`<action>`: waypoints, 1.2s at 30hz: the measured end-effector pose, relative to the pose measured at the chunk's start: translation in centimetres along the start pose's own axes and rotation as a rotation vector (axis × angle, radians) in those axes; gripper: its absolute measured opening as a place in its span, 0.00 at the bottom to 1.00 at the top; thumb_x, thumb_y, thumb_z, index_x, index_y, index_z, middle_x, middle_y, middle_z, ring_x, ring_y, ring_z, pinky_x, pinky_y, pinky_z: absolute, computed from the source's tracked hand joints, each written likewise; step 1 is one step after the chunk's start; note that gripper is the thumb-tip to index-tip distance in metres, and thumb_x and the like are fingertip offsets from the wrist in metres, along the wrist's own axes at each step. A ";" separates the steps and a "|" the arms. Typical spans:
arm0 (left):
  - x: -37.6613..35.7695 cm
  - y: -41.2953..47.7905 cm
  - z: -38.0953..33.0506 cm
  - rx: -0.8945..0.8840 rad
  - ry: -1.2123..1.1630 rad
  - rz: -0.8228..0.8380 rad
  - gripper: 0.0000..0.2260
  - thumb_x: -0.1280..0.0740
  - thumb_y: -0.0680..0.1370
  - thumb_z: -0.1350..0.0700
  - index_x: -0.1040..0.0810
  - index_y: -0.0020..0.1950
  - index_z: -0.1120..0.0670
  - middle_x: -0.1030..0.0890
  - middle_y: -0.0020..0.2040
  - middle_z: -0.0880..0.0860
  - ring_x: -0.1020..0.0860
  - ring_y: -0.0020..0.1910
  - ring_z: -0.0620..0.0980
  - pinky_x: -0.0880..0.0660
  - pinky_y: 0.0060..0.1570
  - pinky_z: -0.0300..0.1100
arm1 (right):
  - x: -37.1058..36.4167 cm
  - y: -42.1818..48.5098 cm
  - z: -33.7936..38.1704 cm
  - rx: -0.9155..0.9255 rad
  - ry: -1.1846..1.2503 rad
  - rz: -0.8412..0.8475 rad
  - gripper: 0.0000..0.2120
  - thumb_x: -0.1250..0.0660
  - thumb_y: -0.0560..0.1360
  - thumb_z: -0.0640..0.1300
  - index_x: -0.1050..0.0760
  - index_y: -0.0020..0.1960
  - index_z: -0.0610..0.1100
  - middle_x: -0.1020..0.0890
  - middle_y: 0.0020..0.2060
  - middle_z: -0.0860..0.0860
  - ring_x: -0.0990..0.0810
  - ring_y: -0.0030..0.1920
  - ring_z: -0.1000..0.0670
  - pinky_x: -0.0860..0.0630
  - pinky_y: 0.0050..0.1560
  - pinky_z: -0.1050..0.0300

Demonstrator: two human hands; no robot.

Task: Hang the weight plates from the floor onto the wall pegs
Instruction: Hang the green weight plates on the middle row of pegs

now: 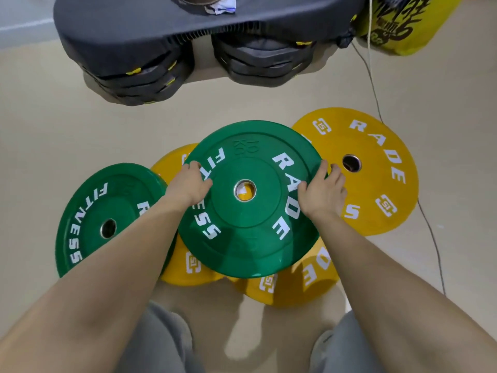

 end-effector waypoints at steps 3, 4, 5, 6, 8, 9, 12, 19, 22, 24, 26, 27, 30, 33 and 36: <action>-1.3 3.3 2.0 0.088 -0.080 -0.082 0.35 0.36 0.79 0.43 0.43 0.80 0.57 0.34 0.74 0.61 0.31 0.69 0.63 0.30 0.66 0.59 | -3.6 0.8 -0.2 -0.059 0.084 -0.058 0.37 0.43 0.80 0.54 0.55 0.81 0.41 0.42 0.77 0.39 0.43 0.75 0.37 0.39 0.70 0.39; -1.5 4.0 2.6 0.126 -0.105 -0.096 0.36 0.36 0.79 0.42 0.46 0.80 0.57 0.36 0.75 0.61 0.33 0.71 0.63 0.32 0.68 0.59 | -4.2 0.7 -0.2 -0.055 0.064 -0.091 0.37 0.44 0.80 0.56 0.54 0.81 0.42 0.42 0.77 0.38 0.42 0.75 0.37 0.38 0.69 0.39; -1.9 4.9 3.3 0.161 -0.130 -0.105 0.37 0.37 0.80 0.41 0.47 0.81 0.58 0.37 0.76 0.62 0.35 0.73 0.63 0.34 0.69 0.59 | -5.0 0.8 -0.3 -0.042 0.022 -0.120 0.37 0.44 0.79 0.57 0.54 0.81 0.42 0.41 0.76 0.38 0.41 0.74 0.38 0.37 0.68 0.39; -2.2 5.6 3.9 0.192 -0.150 -0.111 0.38 0.38 0.80 0.40 0.49 0.81 0.59 0.38 0.77 0.62 0.36 0.74 0.64 0.35 0.70 0.58 | -5.4 0.9 -0.5 -0.038 -0.008 -0.132 0.37 0.45 0.79 0.59 0.53 0.81 0.43 0.41 0.76 0.38 0.40 0.73 0.38 0.36 0.67 0.40; -2.5 7.0 4.9 0.242 -0.202 -0.106 0.39 0.40 0.80 0.36 0.48 0.80 0.60 0.37 0.77 0.62 0.34 0.73 0.63 0.35 0.70 0.58 | -6.4 1.7 -0.9 -0.068 -0.004 -0.121 0.38 0.45 0.78 0.61 0.52 0.80 0.44 0.39 0.75 0.39 0.38 0.72 0.38 0.36 0.67 0.40; -2.6 7.5 5.2 0.257 -0.232 -0.108 0.40 0.41 0.79 0.34 0.46 0.80 0.60 0.34 0.75 0.62 0.31 0.71 0.63 0.34 0.68 0.57 | -6.8 1.9 -1.4 -0.081 -0.002 -0.121 0.38 0.46 0.77 0.62 0.51 0.80 0.44 0.38 0.75 0.39 0.38 0.72 0.38 0.36 0.67 0.40; -2.2 9.3 6.1 0.277 -0.313 -0.118 0.39 0.43 0.77 0.30 0.37 0.77 0.58 0.27 0.71 0.59 0.27 0.67 0.62 0.31 0.64 0.54 | -7.7 2.6 -1.7 -0.056 -0.042 -0.149 0.38 0.46 0.77 0.63 0.50 0.80 0.45 0.37 0.74 0.38 0.37 0.71 0.37 0.38 0.68 0.39; -0.7 10.4 7.7 0.387 -0.615 0.094 0.47 0.31 0.57 0.20 0.21 0.60 0.55 0.18 0.60 0.55 0.19 0.55 0.59 0.26 0.64 0.55 | -7.5 2.5 -1.9 -0.059 -0.020 -0.156 0.38 0.46 0.76 0.65 0.48 0.80 0.46 0.36 0.73 0.39 0.36 0.70 0.38 0.38 0.67 0.39; -0.8 9.9 6.6 0.395 -0.585 0.108 0.51 0.29 0.56 0.21 0.24 0.65 0.56 0.20 0.58 0.55 0.20 0.54 0.59 0.26 0.61 0.53 | -7.4 2.3 -1.9 -0.050 0.010 -0.168 0.37 0.46 0.76 0.65 0.45 0.79 0.46 0.33 0.72 0.40 0.35 0.69 0.38 0.37 0.66 0.40; -0.7 9.6 5.7 0.401 -0.535 0.075 0.45 0.29 0.61 0.24 0.25 0.64 0.57 0.22 0.57 0.56 0.22 0.54 0.60 0.27 0.57 0.50 | -7.4 2.1 -2.2 -0.055 0.055 -0.202 0.37 0.46 0.75 0.64 0.42 0.78 0.45 0.32 0.71 0.40 0.34 0.69 0.38 0.36 0.66 0.40; -0.1 8.8 5.3 0.387 -0.473 0.034 0.42 0.29 0.61 0.24 0.25 0.59 0.57 0.21 0.56 0.55 0.22 0.53 0.60 0.27 0.55 0.49 | -7.7 1.9 -2.6 -0.064 0.110 -0.235 0.36 0.46 0.75 0.64 0.40 0.77 0.44 0.31 0.71 0.41 0.33 0.68 0.39 0.36 0.65 0.41; 0.3 8.6 5.1 0.369 -0.460 0.025 0.43 0.29 0.59 0.23 0.24 0.58 0.57 0.20 0.56 0.55 0.21 0.52 0.59 0.26 0.55 0.49 | -7.9 1.7 -2.9 -0.072 0.129 -0.237 0.36 0.46 0.75 0.63 0.40 0.76 0.44 0.30 0.71 0.41 0.33 0.68 0.39 0.36 0.65 0.41; 1.7 7.8 4.5 0.286 -0.416 -0.050 0.40 0.29 0.59 0.23 0.19 0.54 0.56 0.17 0.53 0.55 0.20 0.51 0.58 0.24 0.54 0.48 | -9.0 1.2 -3.4 -0.102 0.165 -0.251 0.35 0.47 0.76 0.63 0.40 0.76 0.44 0.31 0.71 0.41 0.34 0.68 0.39 0.36 0.66 0.40; 2.9 6.1 3.8 0.215 -0.427 -0.186 0.33 0.27 0.63 0.27 0.18 0.47 0.55 0.18 0.45 0.51 0.20 0.45 0.53 0.27 0.43 0.45 | -9.2 1.2 -3.7 -0.111 0.176 -0.249 0.34 0.45 0.78 0.61 0.42 0.77 0.43 0.32 0.71 0.40 0.34 0.68 0.38 0.36 0.65 0.39; 3.9 2.8 3.0 0.125 -0.479 -0.376 0.29 0.26 0.62 0.28 0.18 0.42 0.53 0.18 0.40 0.48 0.19 0.43 0.50 0.27 0.39 0.44 | -8.1 0.0 -3.8 -0.113 0.235 -0.284 0.32 0.43 0.79 0.58 0.44 0.78 0.44 0.33 0.72 0.41 0.34 0.69 0.39 0.37 0.67 0.40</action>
Point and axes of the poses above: each hand's wrist, its own y-axis towards the middle knuckle, its own x-axis out of the back of the hand, z = x × y, the point moved 3 cm from there along y, towards the middle knuckle
